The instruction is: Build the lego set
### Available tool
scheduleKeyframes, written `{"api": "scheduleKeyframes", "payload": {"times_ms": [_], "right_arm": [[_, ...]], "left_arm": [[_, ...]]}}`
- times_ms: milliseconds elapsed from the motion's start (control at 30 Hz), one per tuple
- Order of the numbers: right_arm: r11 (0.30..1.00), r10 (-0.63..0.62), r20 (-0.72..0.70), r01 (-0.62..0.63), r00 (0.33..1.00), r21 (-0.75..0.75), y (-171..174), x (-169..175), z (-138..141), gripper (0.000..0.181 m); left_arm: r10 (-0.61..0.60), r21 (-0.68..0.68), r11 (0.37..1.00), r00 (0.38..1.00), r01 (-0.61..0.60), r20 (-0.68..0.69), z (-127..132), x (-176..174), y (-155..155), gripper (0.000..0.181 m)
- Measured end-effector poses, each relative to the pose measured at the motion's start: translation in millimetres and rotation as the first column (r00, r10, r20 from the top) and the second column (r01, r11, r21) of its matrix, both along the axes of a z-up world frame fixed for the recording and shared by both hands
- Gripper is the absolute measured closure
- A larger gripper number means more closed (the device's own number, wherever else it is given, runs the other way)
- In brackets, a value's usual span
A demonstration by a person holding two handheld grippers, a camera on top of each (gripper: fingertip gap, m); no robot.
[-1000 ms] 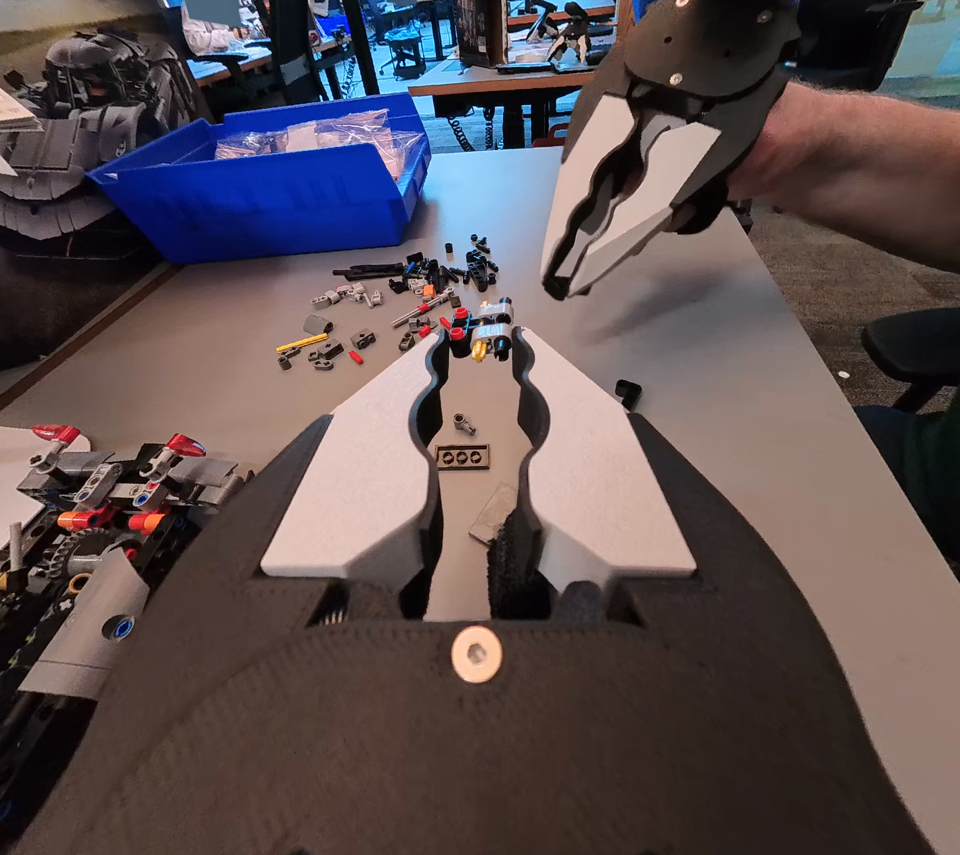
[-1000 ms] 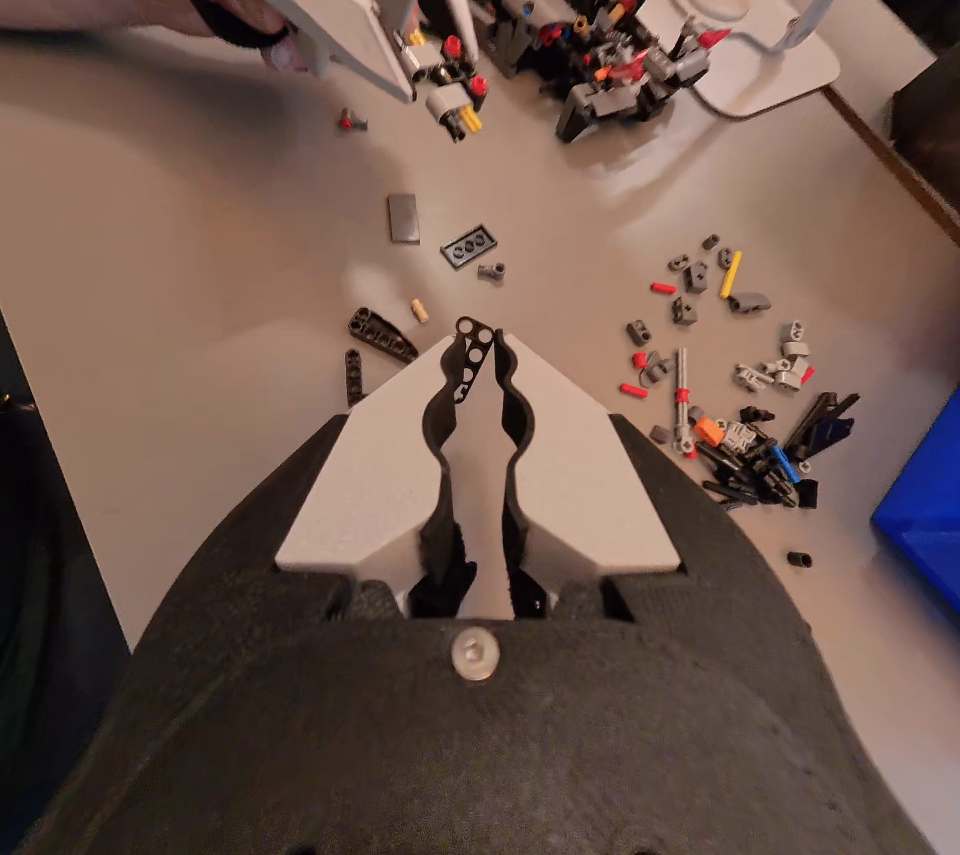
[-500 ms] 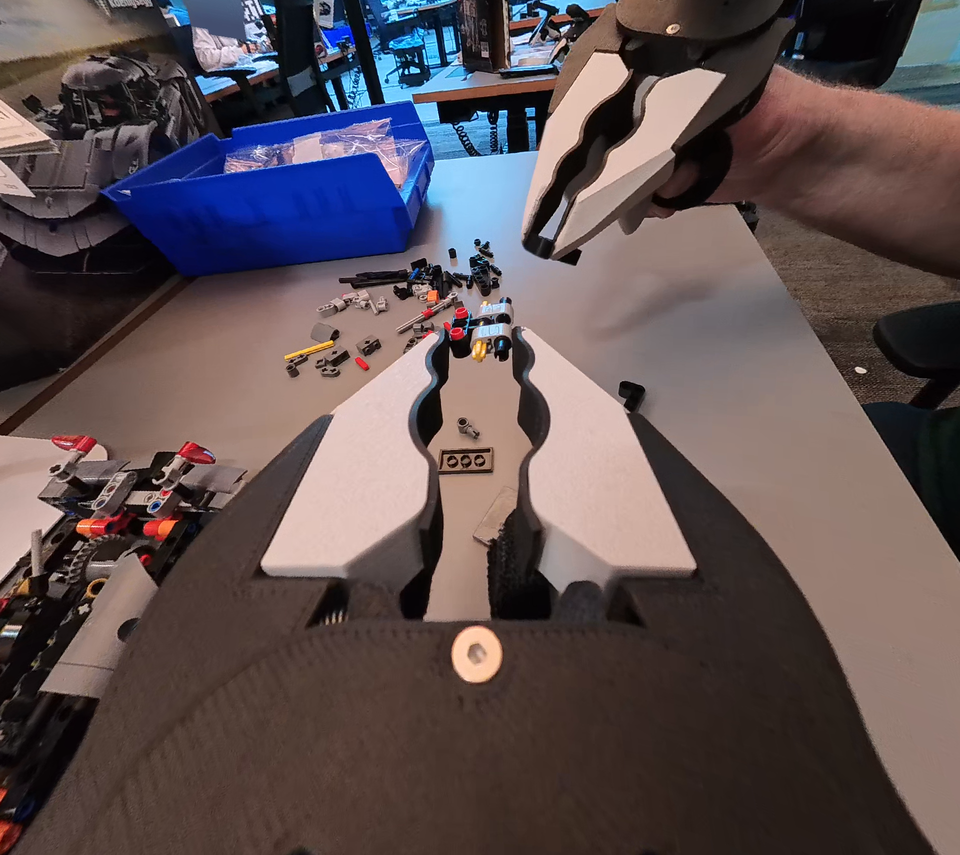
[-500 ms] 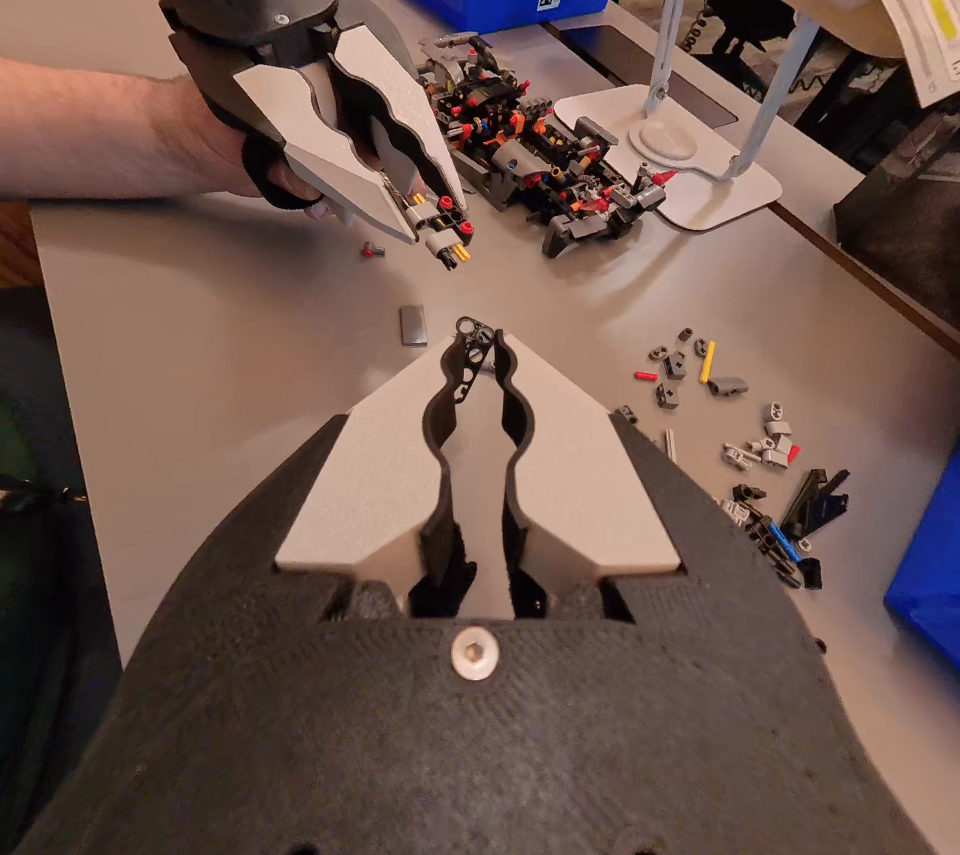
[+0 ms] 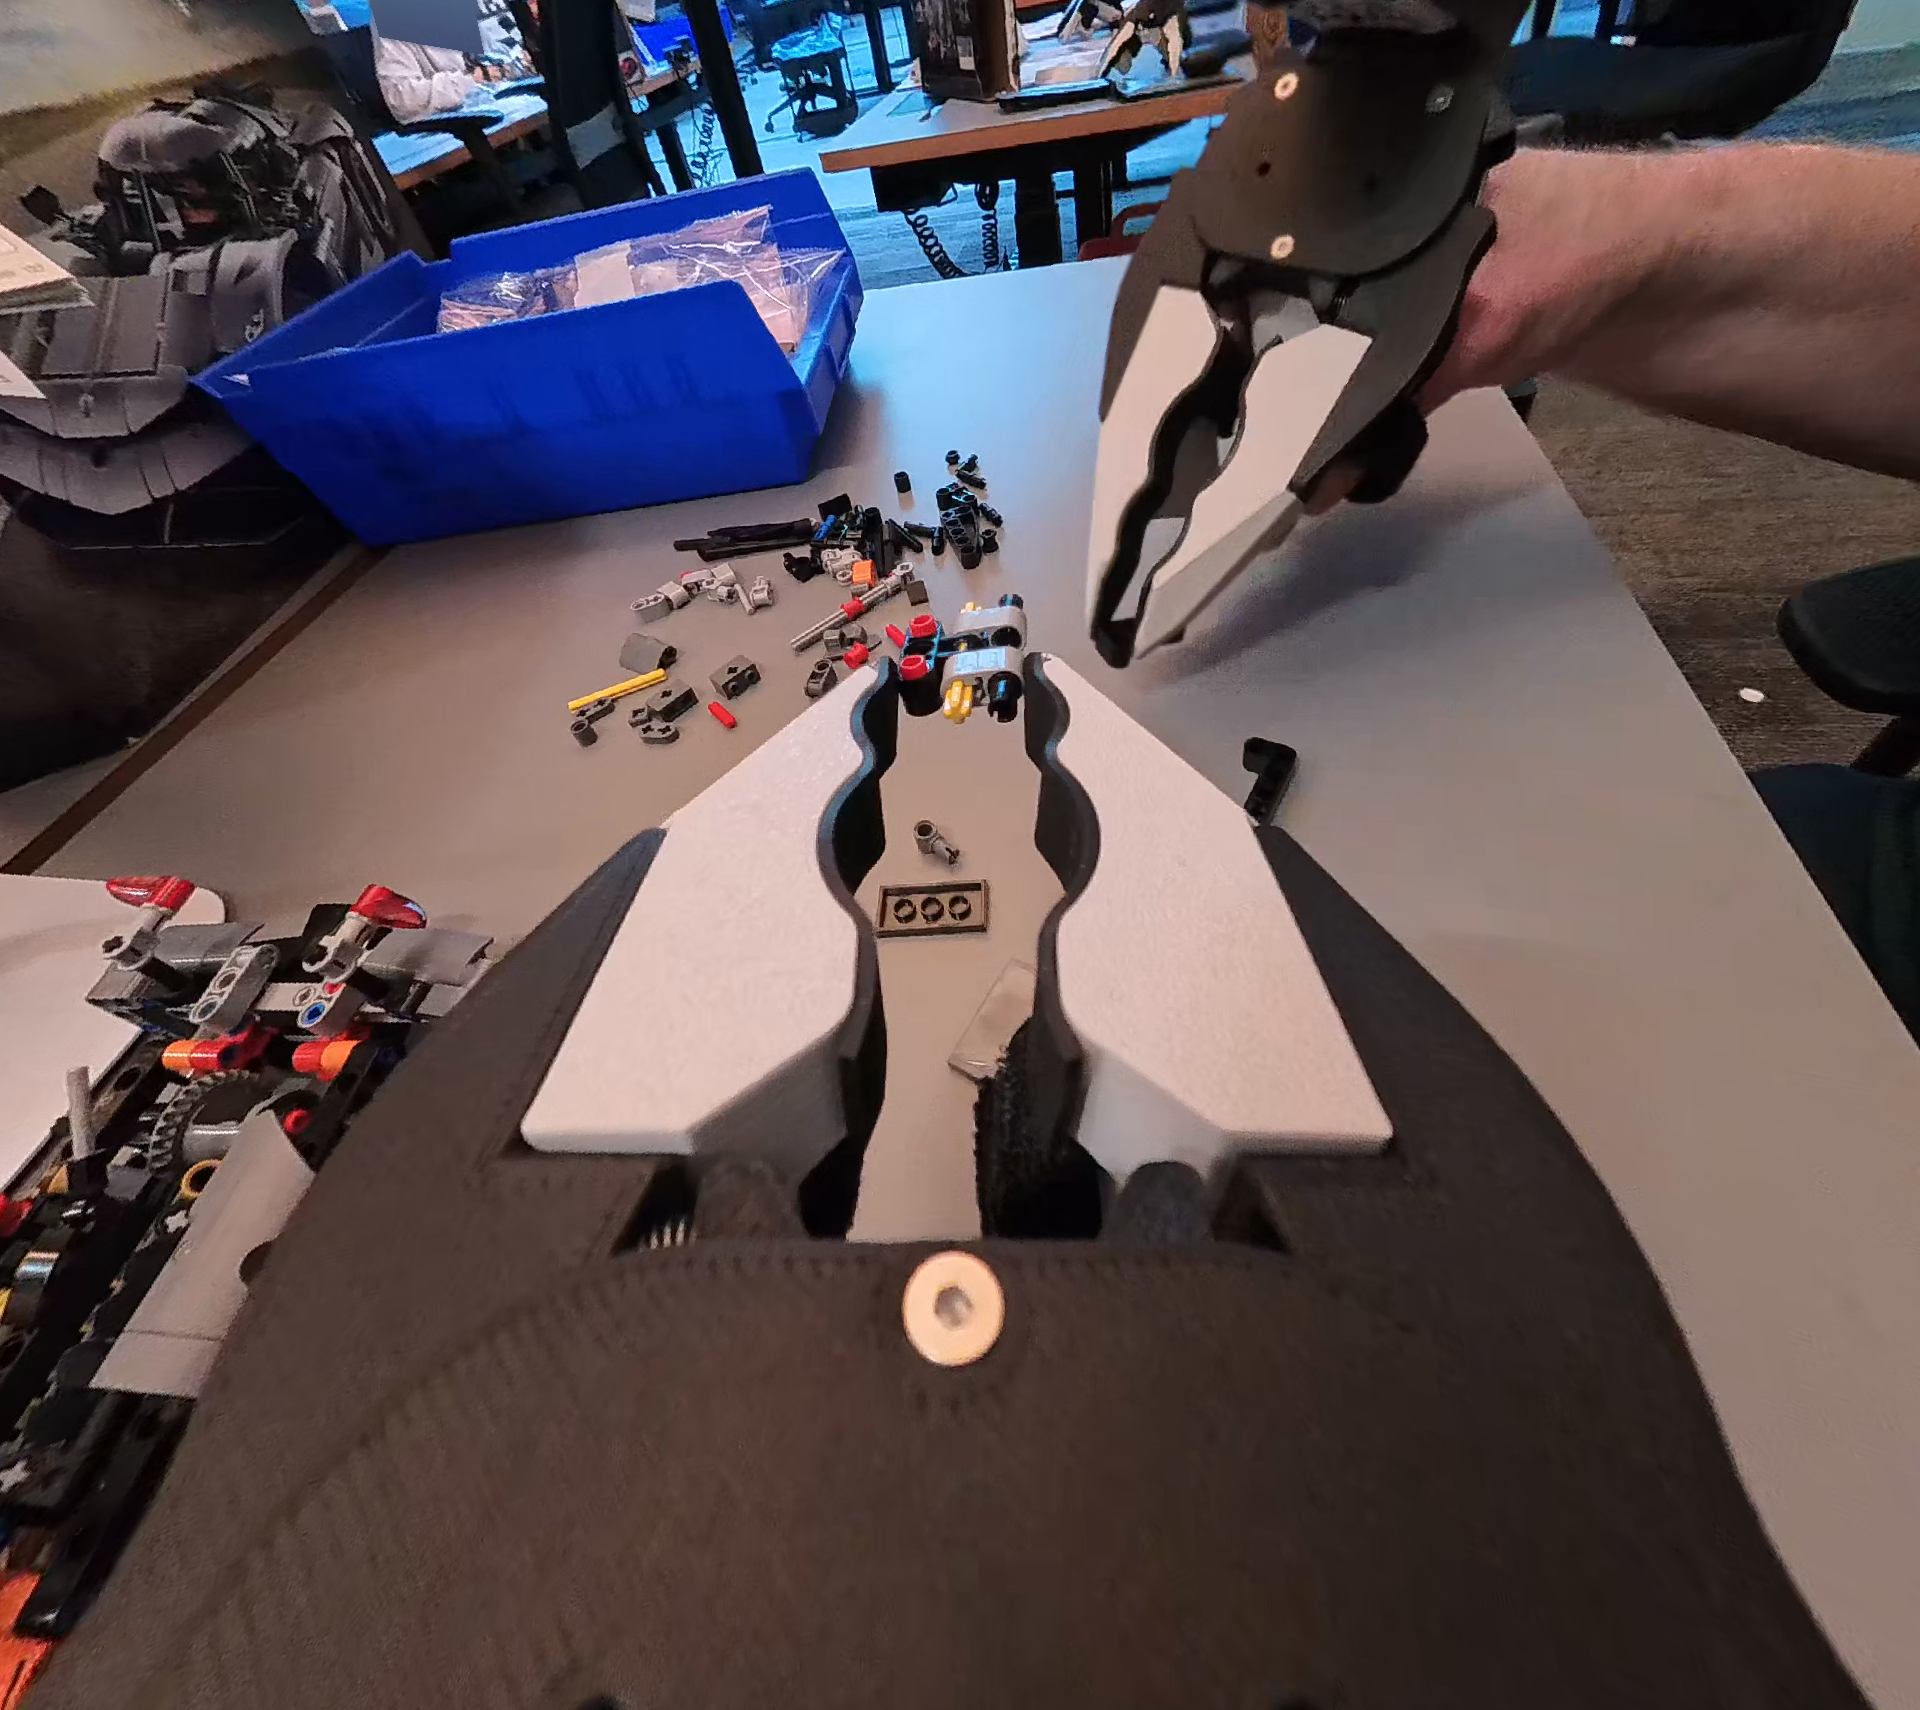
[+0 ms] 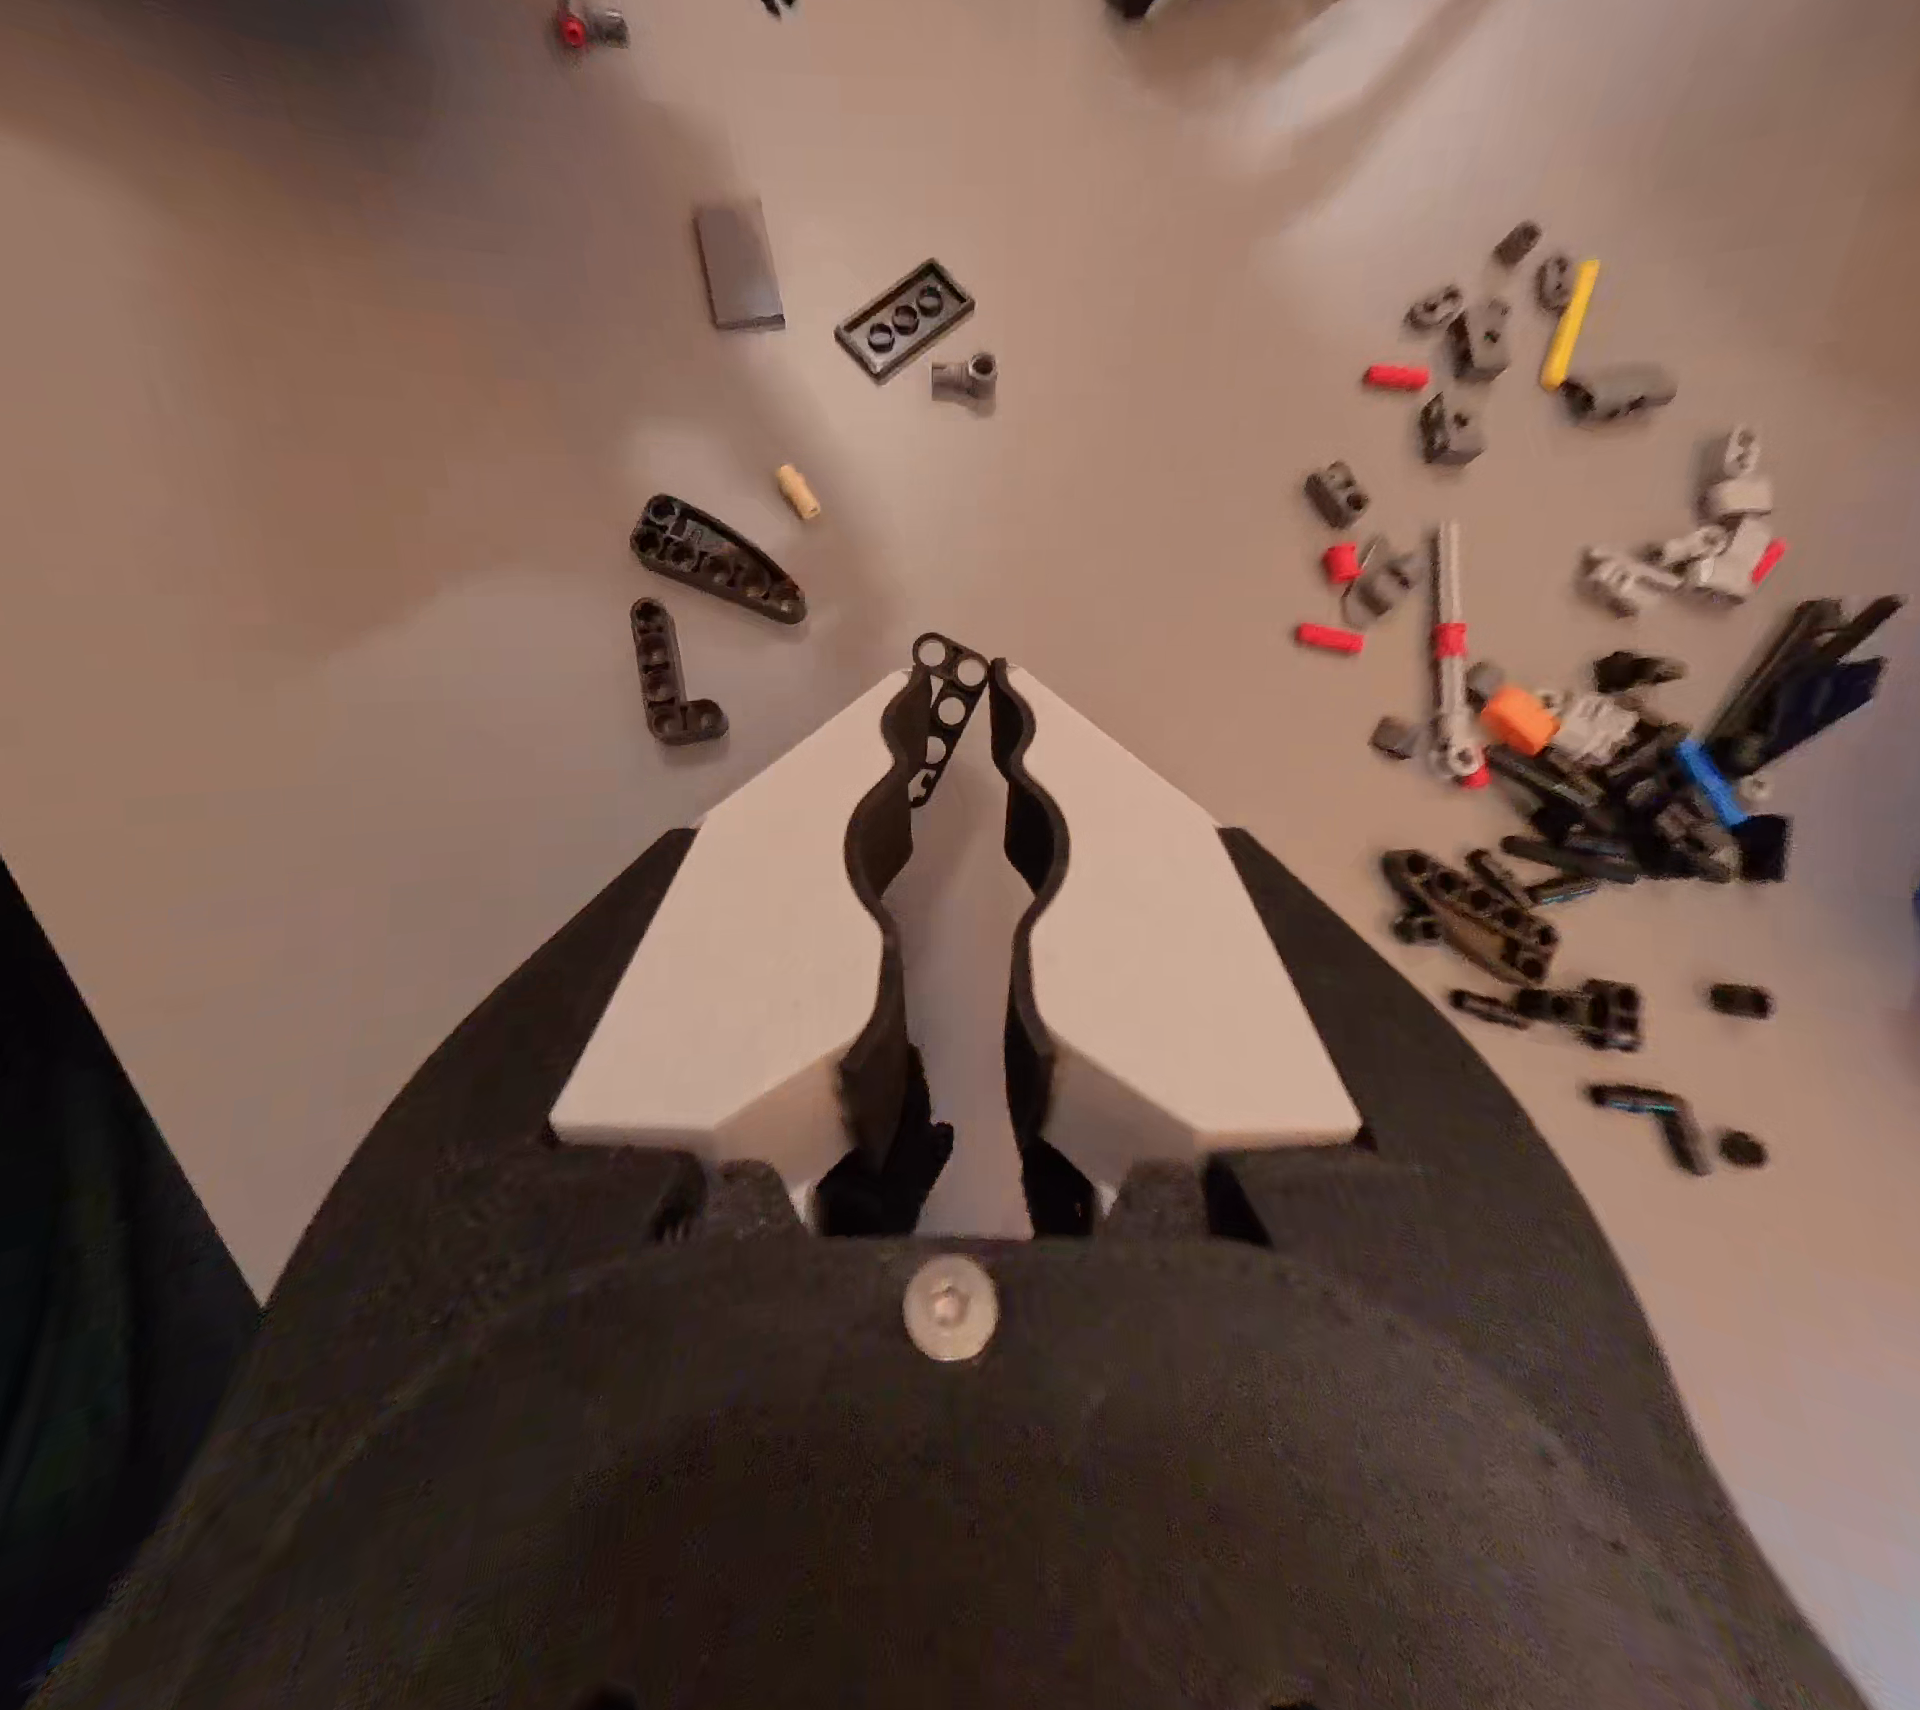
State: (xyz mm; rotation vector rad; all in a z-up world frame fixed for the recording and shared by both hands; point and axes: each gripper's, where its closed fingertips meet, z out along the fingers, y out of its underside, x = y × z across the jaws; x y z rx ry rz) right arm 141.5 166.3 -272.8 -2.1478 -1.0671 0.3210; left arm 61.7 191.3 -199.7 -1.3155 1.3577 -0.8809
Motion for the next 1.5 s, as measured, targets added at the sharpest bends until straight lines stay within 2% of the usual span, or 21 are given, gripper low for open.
{"api": "scheduleKeyframes", "payload": {"times_ms": [300,467,667,767,867,1033,1167,1300,1500], "right_arm": [[0.996,-0.028,0.015,0.029,0.999,-0.089,-11,2,-24,0.170],[0.995,-0.040,-0.012,0.039,0.999,-0.097,-12,1,-24,0.162],[0.990,-0.074,-0.020,0.071,0.997,-0.124,-19,8,-23,0.160],[0.987,-0.062,-0.059,0.053,0.996,-0.151,-27,1,-23,0.158],[0.982,-0.001,-0.178,-0.033,0.984,-0.186,-41,-19,-13,0.155],[0.988,-0.008,-0.223,-0.028,0.975,-0.154,-37,-7,-2,0.152],[0.989,0.049,-0.145,-0.068,0.988,-0.133,-34,3,-10,0.142],[0.985,0.109,-0.043,-0.114,0.993,-0.129,-40,-4,-21,0.148],[0.982,0.125,-0.097,-0.137,0.987,-0.129,-48,-16,-19,0.152]], "left_arm": [[0.003,-0.015,1.000,1.000,-0.003,-0.004,-3,0,2,0.159],[0.002,-0.015,1.000,1.000,-0.002,-0.006,-4,0,2,0.159],[0.000,-0.017,1.000,1.000,0.000,-0.006,-4,1,2,0.159],[-0.003,-0.016,1.000,1.000,0.002,-0.009,-5,1,1,0.159],[-0.001,-0.016,1.000,1.000,0.001,-0.010,-5,1,1,0.159],[0.000,-0.015,1.000,1.000,0.000,-0.008,-5,1,1,0.159],[-0.011,-0.019,1.000,1.000,0.011,-0.016,-7,2,0,0.159],[-0.007,-0.017,1.000,1.000,0.007,-0.015,-7,1,1,0.159],[-0.014,-0.026,1.000,1.000,0.013,-0.022,-10,2,1,0.159]]}}
